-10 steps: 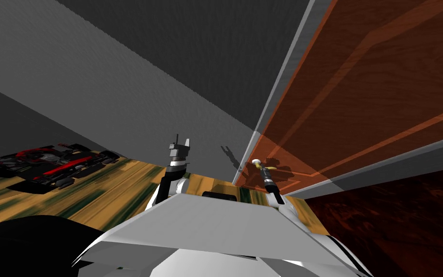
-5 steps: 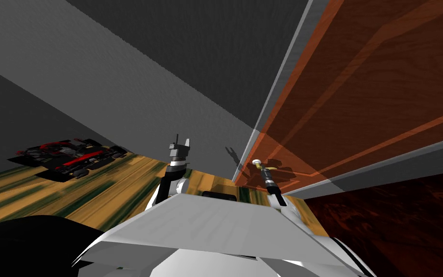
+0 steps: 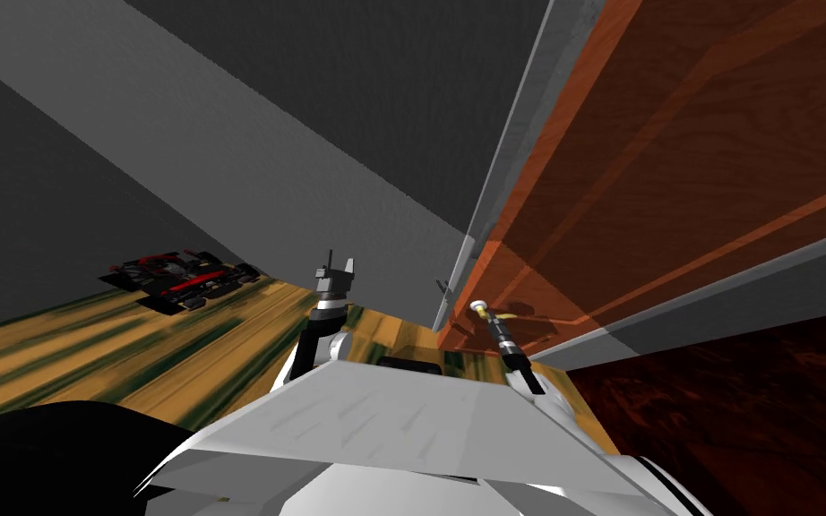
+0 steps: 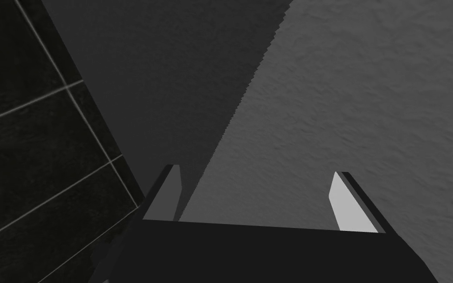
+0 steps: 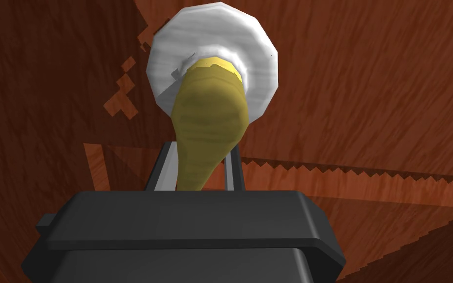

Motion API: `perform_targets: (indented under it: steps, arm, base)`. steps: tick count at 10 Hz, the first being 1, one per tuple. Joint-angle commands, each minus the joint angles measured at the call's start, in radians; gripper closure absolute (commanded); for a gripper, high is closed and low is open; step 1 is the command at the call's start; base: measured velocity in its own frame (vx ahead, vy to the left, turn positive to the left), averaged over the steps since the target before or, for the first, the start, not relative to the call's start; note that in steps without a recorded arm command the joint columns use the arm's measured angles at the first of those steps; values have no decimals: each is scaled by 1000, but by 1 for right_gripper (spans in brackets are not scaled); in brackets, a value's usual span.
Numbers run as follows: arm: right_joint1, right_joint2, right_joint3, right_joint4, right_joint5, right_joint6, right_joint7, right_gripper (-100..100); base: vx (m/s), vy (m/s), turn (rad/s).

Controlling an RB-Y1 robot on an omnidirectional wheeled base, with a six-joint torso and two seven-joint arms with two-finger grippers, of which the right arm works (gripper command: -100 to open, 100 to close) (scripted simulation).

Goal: Pull the door open

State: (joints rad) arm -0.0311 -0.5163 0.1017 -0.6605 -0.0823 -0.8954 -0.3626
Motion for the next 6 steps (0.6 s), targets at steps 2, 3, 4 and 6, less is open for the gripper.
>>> perform_targets:
  steps: [2,3,4,6]
  arm:
    - [3,-6,9,1,4,-12,-10,100]
    - [18,-16,19,3,5,-35,-22,100]
    - [26,-24,24,3,5,-48,-27,100]
    - [46,-41,35,4,5,-80,-41,100]
  base:
    - [-154,-64,50]
    - [-149,-50,128]
    - [-176,-68,183]
    - [-207,-84,168]
